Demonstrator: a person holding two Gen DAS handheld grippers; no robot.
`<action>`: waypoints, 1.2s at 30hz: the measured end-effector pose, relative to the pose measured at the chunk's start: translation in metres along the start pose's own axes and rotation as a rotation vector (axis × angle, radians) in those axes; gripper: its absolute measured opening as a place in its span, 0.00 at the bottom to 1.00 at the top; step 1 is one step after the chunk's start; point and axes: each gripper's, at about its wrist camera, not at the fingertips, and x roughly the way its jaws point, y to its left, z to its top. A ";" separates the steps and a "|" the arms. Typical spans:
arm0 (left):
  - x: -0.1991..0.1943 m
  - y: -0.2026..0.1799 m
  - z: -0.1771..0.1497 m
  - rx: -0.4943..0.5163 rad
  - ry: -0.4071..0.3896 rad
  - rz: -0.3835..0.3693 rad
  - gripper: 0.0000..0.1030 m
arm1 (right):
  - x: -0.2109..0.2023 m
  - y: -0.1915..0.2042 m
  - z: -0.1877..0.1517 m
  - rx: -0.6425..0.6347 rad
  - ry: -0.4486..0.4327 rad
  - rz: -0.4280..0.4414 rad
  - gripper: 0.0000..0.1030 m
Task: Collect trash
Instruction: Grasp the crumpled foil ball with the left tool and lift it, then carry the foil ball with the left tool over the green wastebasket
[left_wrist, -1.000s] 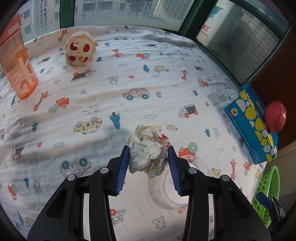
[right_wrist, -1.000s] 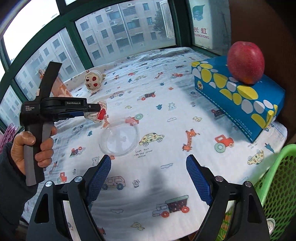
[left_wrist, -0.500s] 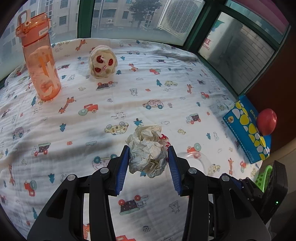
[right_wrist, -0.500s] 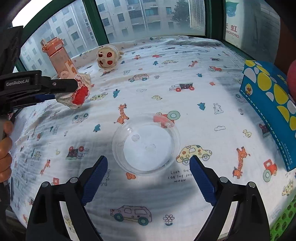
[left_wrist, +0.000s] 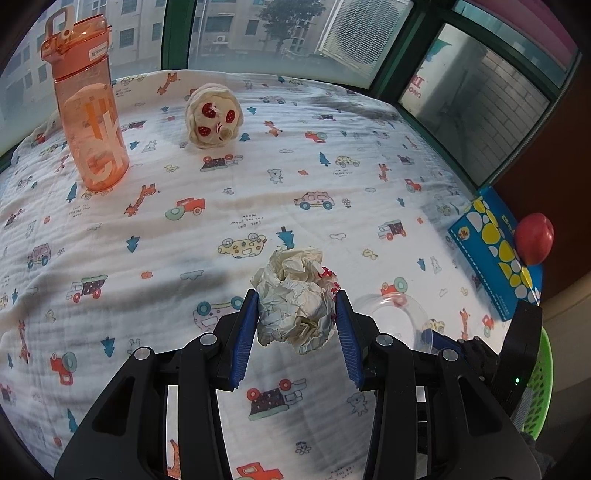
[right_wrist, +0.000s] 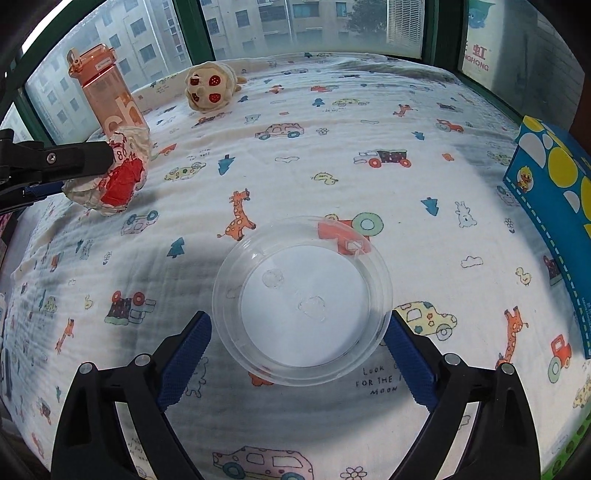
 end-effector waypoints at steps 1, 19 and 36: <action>0.000 0.000 0.000 0.001 0.000 0.002 0.40 | 0.000 0.001 0.001 -0.002 -0.001 -0.005 0.88; -0.018 -0.031 -0.020 0.056 -0.010 -0.013 0.40 | -0.068 -0.004 -0.029 0.028 -0.096 -0.017 0.84; -0.051 -0.131 -0.066 0.231 -0.028 -0.119 0.40 | -0.191 -0.071 -0.111 0.190 -0.227 -0.124 0.84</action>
